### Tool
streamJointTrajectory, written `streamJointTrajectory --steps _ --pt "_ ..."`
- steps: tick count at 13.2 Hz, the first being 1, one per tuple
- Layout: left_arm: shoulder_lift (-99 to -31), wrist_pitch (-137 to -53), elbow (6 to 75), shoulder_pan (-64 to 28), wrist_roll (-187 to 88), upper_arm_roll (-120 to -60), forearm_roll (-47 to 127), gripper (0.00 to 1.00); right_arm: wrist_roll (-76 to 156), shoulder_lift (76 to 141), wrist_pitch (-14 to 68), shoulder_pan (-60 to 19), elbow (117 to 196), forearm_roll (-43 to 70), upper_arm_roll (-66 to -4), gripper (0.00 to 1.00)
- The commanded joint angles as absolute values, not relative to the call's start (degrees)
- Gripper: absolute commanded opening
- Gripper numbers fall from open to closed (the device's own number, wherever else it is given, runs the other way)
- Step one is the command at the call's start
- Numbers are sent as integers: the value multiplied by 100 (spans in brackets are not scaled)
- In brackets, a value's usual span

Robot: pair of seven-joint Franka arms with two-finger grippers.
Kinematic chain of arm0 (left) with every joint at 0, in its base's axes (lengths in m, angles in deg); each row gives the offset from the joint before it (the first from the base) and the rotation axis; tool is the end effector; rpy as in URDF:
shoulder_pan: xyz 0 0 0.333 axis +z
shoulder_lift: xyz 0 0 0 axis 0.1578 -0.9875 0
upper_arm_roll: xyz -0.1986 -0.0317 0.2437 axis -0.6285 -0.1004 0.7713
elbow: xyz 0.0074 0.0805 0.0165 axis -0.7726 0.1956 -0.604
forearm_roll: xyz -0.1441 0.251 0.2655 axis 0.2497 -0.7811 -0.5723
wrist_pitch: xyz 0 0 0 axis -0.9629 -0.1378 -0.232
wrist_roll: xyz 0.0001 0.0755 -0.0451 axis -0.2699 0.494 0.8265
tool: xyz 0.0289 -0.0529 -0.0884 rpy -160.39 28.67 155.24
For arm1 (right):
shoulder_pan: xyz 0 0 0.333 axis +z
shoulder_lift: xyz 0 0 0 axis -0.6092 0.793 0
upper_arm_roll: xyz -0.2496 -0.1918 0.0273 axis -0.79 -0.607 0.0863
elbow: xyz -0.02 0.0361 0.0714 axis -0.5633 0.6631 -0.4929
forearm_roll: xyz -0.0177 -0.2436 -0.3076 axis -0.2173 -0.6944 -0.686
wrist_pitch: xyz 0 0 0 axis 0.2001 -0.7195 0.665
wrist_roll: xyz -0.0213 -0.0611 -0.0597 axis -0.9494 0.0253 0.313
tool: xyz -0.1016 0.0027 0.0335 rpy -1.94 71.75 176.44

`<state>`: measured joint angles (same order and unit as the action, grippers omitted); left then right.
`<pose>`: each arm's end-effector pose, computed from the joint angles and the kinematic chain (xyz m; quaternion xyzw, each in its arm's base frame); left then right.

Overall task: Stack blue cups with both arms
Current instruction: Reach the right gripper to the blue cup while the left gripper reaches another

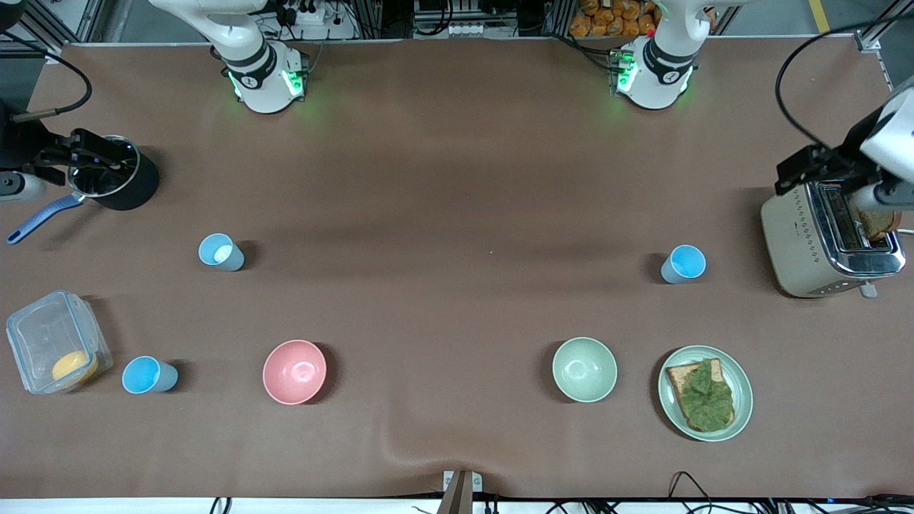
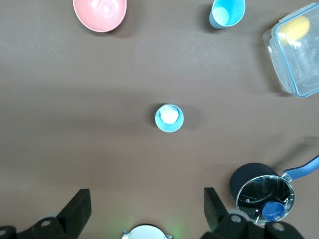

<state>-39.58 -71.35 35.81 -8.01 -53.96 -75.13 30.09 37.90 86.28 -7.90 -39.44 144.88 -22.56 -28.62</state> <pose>0.5576 -0.0218 0.5922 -0.9999 0.0050 0.0088 0.0083 0.5435 -0.0066 0.6225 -0.9961 -0.0556 0.0671 0.0123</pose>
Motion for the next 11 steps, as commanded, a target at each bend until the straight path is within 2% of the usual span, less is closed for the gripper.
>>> streamJointTrajectory --steps 1,2,4,5,7,10,11 --pt "-3900 -7769 4256 -749 -5570 -7524 3040 100 3867 8610 -836 -3929 14465 -2289 -2877 100" --pt "-3900 -8101 4606 -741 -5570 -7533 2952 100 3867 8619 -827 -3929 14457 -2289 -2877 100" --pt "-3821 -9416 5694 -601 -5570 -7550 2934 100 3788 8689 -792 -3929 14404 -2307 -2877 100" --pt "-3882 -9806 5969 -600 -5570 -7559 2934 100 3796 8715 -791 -3912 14386 -2342 -2877 100" --pt "-4171 -10020 6068 -583 -5570 -7559 2934 100 3840 8803 -739 -3912 14369 -2298 -2877 100" --pt "-4470 -11334 6848 -556 -5588 -7551 2934 100 3858 8970 -537 -3903 14526 -2298 -2886 100" --pt "-4671 -11530 6903 -556 -5588 -7550 2934 100 3858 8971 -484 -3920 14649 -2324 -2886 100"
